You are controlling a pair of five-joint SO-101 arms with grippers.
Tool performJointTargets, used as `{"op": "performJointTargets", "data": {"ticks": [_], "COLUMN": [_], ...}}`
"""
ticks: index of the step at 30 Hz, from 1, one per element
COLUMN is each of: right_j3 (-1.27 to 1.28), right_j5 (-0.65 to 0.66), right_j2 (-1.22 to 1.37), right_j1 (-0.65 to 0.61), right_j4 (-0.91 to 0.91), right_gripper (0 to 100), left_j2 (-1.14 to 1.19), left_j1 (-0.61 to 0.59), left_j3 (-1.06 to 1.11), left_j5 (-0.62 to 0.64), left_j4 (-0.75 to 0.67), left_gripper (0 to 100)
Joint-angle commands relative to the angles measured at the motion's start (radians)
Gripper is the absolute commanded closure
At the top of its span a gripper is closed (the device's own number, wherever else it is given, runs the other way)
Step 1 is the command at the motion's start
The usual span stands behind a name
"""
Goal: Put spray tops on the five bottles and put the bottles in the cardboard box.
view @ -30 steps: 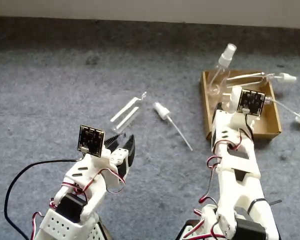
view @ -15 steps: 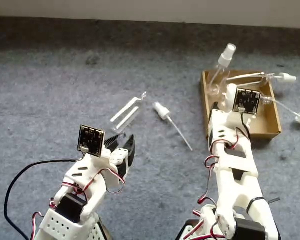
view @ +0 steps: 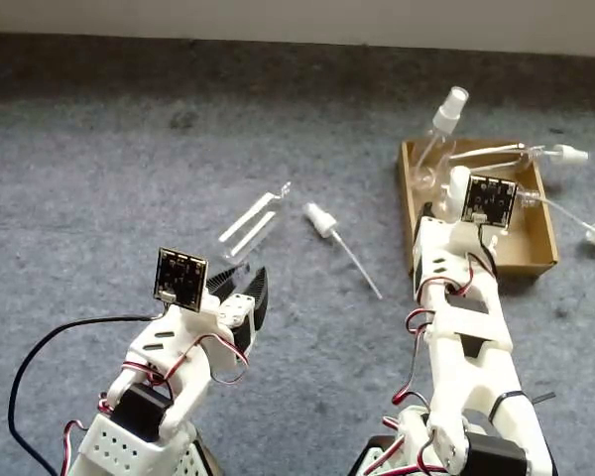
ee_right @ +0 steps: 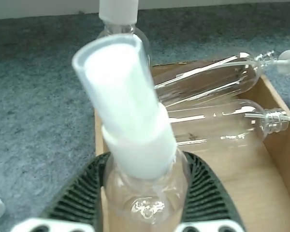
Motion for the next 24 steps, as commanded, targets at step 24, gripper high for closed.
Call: {"op": "performJointTargets", "data": {"ticks": [24], "right_j3": [0.008], "right_j5": [-0.002], "right_j2": [0.021], "right_j1": [-0.027], "right_j4": [-0.002], "right_gripper": [76.8], "left_j2": [-0.008], "left_j1": [-0.008], "left_j3": [0.021], "left_j5": [-0.003], "left_j4": [0.002], "left_gripper": [95]}}
